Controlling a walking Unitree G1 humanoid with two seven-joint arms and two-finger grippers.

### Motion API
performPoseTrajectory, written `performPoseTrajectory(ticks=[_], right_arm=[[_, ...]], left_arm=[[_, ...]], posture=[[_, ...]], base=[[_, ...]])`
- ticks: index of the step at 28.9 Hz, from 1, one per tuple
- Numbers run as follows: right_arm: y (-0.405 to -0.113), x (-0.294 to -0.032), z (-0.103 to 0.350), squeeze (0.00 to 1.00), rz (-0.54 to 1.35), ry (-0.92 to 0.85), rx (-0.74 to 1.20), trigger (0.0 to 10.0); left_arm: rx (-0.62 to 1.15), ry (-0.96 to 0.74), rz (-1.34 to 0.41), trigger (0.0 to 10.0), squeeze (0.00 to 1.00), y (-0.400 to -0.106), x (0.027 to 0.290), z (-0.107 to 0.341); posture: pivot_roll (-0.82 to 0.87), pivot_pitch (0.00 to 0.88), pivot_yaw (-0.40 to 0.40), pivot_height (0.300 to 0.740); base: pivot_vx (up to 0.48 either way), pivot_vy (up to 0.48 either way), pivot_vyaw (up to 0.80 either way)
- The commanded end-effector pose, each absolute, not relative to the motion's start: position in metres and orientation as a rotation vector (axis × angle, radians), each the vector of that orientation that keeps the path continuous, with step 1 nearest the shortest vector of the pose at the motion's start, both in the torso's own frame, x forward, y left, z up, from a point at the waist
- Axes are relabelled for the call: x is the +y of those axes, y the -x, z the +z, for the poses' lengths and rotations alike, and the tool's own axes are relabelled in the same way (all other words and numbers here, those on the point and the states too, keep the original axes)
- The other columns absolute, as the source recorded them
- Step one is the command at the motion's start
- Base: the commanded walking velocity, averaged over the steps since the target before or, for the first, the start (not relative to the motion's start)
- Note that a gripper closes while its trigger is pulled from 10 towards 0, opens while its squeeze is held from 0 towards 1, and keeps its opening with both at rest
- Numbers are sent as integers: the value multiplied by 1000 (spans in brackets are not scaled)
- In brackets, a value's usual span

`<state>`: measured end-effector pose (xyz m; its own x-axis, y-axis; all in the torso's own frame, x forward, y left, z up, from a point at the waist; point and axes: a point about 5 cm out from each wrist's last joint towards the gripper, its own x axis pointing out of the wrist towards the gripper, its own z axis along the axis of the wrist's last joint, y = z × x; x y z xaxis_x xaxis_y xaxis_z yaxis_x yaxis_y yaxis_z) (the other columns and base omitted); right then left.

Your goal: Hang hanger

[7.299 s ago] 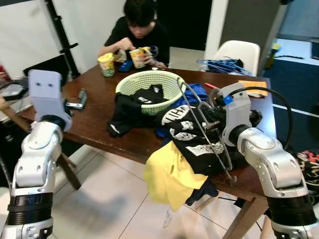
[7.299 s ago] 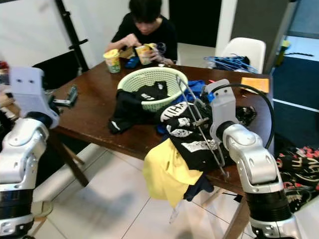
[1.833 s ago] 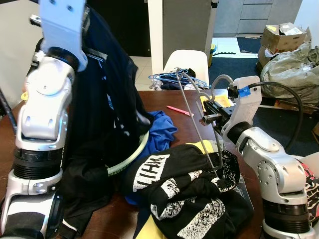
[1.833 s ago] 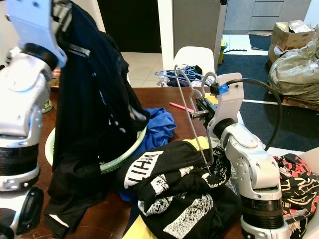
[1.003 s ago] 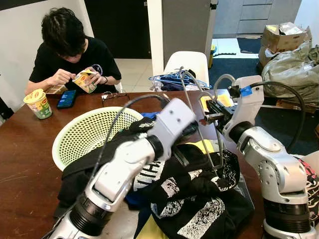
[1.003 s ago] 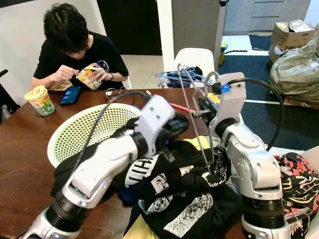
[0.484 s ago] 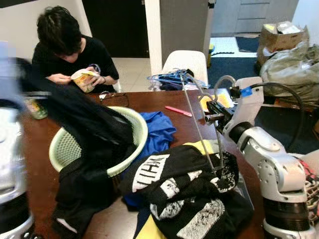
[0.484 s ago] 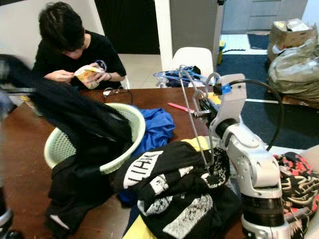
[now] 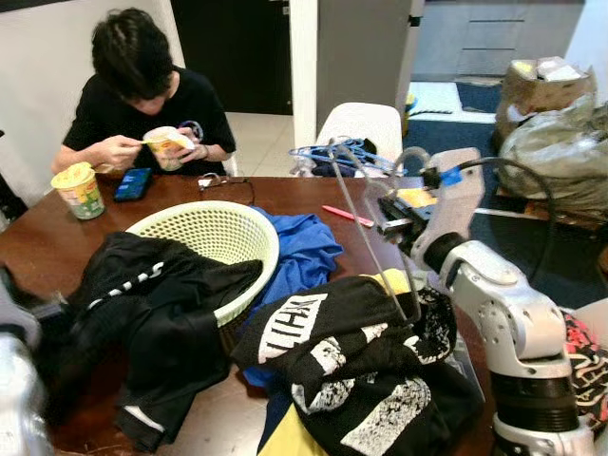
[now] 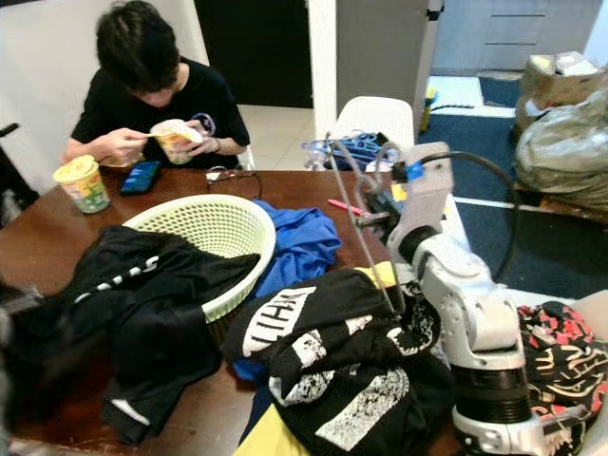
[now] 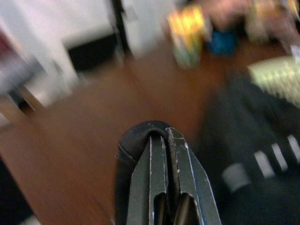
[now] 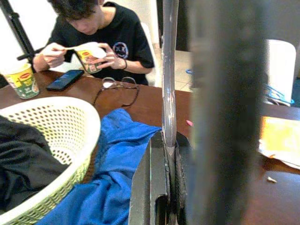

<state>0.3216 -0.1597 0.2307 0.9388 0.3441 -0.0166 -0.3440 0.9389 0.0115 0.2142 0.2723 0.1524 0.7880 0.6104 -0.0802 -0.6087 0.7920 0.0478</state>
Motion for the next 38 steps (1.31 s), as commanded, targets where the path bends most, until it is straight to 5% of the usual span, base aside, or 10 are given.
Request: performPoseTrajectory(ticks=[1,7,8,14,19,25,26,27,28,38], right_arm=[[-323,-155,231,0,375,-6,13,10000],[-323,-156,231,0,374,-5,13,10000],[-324,-156,230,0,376,-5,13,10000],[-326,-154,230,0,390,1,16,10000],[-329,-152,229,0,403,12,23,10000],[-330,-148,226,0,414,20,36,10000],[-330,-148,224,0,414,22,42,10000],[-330,-148,222,0,413,24,46,10000],[-330,-149,220,0,408,27,51,10000],[-330,-158,210,0,366,38,80,10000]], left_arm=[[89,-15,663,10000,0,-215,272,153],[56,-31,712,10000,35,-212,285,163],[36,-40,722,10000,1000,-210,289,167],[-11,19,763,10000,1000,-195,291,167],[78,269,973,10000,1000,-156,309,128],[70,378,1033,10000,1000,-154,330,116],[63,417,1011,10000,533,-161,334,115],[58,443,994,10000,533,-166,337,114],[34,432,962,10000,0,-174,341,118],[58,349,635,10000,0,-240,333,123]], posture=[[43,0,40,740],[46,0,40,740],[51,0,36,740],[66,0,26,740],[77,0,14,740],[83,2,3,740],[83,2,0,740],[83,2,0,740],[78,3,-2,740],[41,0,10,740]], base=[[0,0,0],[0,0,0],[0,0,0],[0,0,0],[0,0,0],[0,0,0],[0,0,0],[0,0,0],[0,0,0],[0,0,0]])
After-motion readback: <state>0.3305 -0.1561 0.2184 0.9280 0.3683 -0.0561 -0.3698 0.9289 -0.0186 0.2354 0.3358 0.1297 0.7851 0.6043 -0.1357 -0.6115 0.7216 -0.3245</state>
